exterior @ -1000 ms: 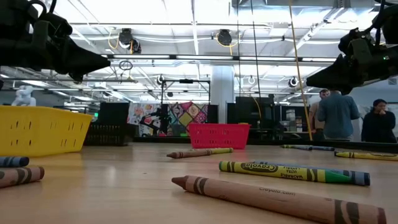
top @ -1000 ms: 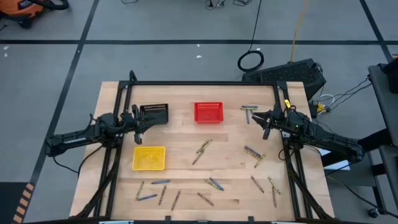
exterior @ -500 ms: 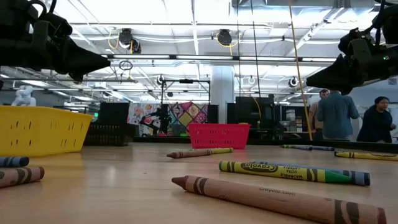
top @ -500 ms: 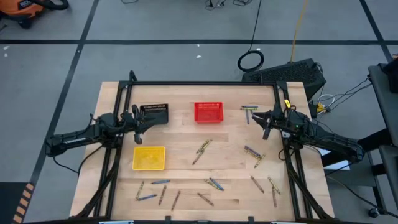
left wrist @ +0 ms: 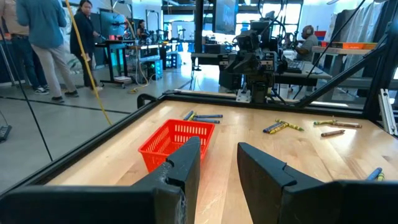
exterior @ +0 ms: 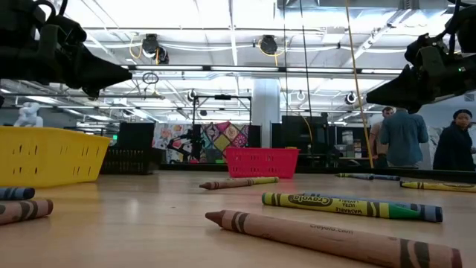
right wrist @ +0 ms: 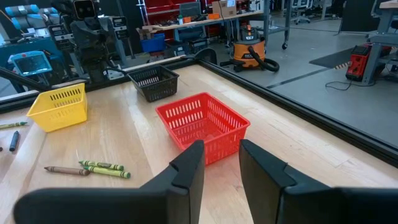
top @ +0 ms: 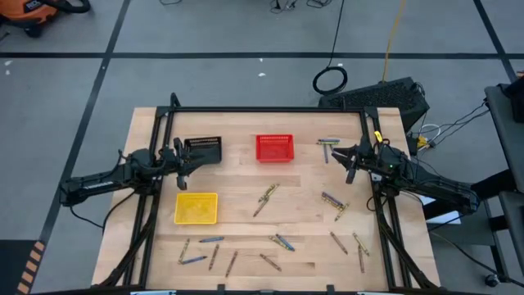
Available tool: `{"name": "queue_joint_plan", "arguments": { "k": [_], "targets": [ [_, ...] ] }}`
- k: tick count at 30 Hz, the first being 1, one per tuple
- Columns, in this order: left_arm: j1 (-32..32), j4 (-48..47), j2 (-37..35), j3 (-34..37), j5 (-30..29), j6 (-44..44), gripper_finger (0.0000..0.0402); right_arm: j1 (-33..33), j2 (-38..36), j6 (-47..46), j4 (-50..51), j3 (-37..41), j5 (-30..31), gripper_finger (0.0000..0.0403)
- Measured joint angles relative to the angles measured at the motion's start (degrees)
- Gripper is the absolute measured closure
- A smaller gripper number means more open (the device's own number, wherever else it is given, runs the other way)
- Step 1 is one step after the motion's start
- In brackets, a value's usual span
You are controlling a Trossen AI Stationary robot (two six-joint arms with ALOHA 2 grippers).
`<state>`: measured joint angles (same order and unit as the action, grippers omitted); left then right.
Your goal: Sort crayons
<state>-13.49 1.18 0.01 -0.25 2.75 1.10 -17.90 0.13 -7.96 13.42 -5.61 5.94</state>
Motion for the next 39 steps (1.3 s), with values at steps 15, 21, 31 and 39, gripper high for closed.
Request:
{"name": "queue_joint_plan", "arguments": {
  "k": [15, 21, 31, 39],
  "targets": [
    [0.0, 0.0, 0.0, 0.0, 0.0, 0.0, 0.0288, 0.0, 0.0, 3.7, -8.9, 0.3, 0.0, 0.0314],
    [0.0, 0.0, 0.0, 0.0, 0.0, 0.0, 0.0288, 0.0, 0.0, 3.7, -9.0, 0.3, 0.0, 0.0314],
    [0.0, 0.0, 0.0, 0.0, 0.0, 0.0, 0.0288, 0.0, 0.0, 3.7, -8.8, 0.2, 0.0, 0.0314],
    [0.0, 0.1, 0.0, 0.0, -1.4, -0.1, 0.0288, 0.0, 0.0, 3.7, -8.6, 0.1, 0.0, 0.0314]
  ]
}}
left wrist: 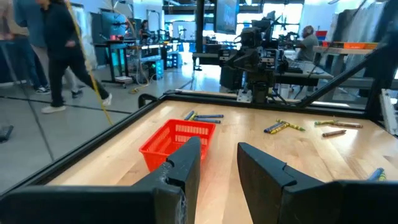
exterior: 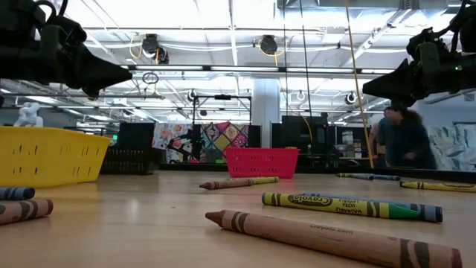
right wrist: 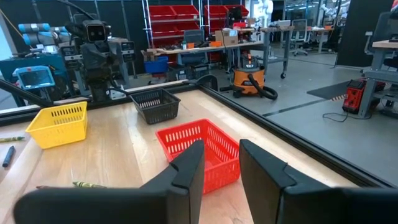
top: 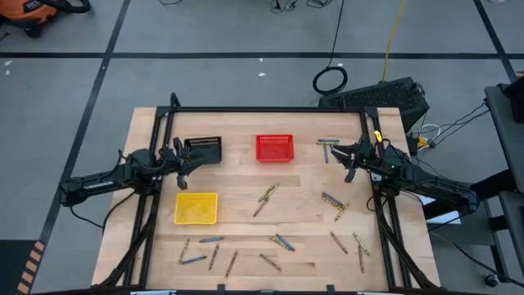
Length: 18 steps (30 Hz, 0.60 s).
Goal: Sort crayons
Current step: Put the blue crayon into the red bin
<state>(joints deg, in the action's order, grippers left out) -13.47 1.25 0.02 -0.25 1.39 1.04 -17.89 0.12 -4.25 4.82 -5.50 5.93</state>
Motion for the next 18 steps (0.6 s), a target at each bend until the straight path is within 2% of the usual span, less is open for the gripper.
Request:
{"name": "queue_joint_plan", "arguments": {
  "k": [4, 18],
  "targets": [
    [0.0, 1.1, 0.0, 0.0, -3.6, -0.4, 0.0288, 0.0, 0.0, 0.0, 0.0, 0.0, 0.0, 0.0314],
    [0.0, 0.9, 0.0, 0.0, -4.4, -0.1, 0.0288, 0.0, 0.0, -0.8, 0.0, 0.0, 0.0, 0.0314]
  ]
}}
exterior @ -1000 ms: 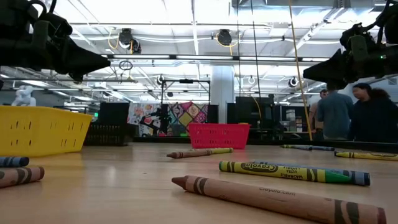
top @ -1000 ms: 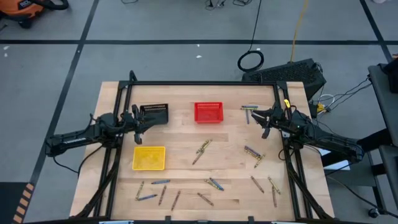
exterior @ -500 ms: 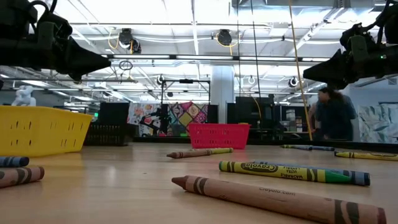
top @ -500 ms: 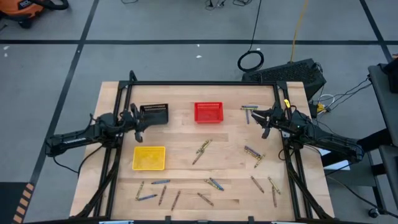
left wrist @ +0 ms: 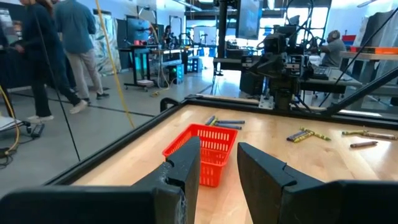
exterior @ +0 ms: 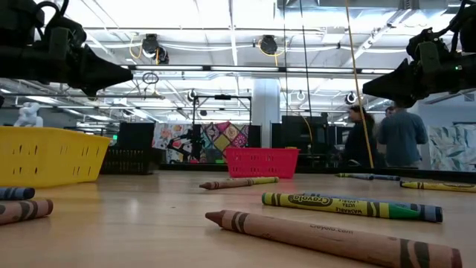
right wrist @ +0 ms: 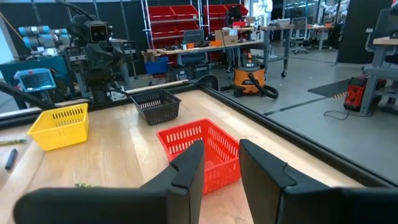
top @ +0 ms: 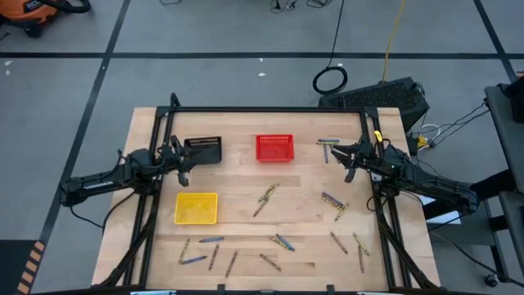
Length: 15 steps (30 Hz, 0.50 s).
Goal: Sort crayons
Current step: Put the blue crayon into the red bin
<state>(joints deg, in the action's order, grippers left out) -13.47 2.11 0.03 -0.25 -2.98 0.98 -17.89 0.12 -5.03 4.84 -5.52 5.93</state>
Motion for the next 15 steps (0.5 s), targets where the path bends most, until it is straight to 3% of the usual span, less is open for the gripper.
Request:
{"name": "queue_joint_plan", "arguments": {
  "k": [6, 15],
  "targets": [
    [0.0, 0.1, 0.0, 0.0, 3.2, 0.1, 0.0288, 0.0, 0.0, -0.8, 0.0, 0.0, -0.1, 0.0314],
    [0.0, 0.6, 0.0, 0.0, 1.2, 0.7, 0.0288, 0.0, 0.0, -5.2, 0.0, -0.1, -0.1, 0.0314]
  ]
}}
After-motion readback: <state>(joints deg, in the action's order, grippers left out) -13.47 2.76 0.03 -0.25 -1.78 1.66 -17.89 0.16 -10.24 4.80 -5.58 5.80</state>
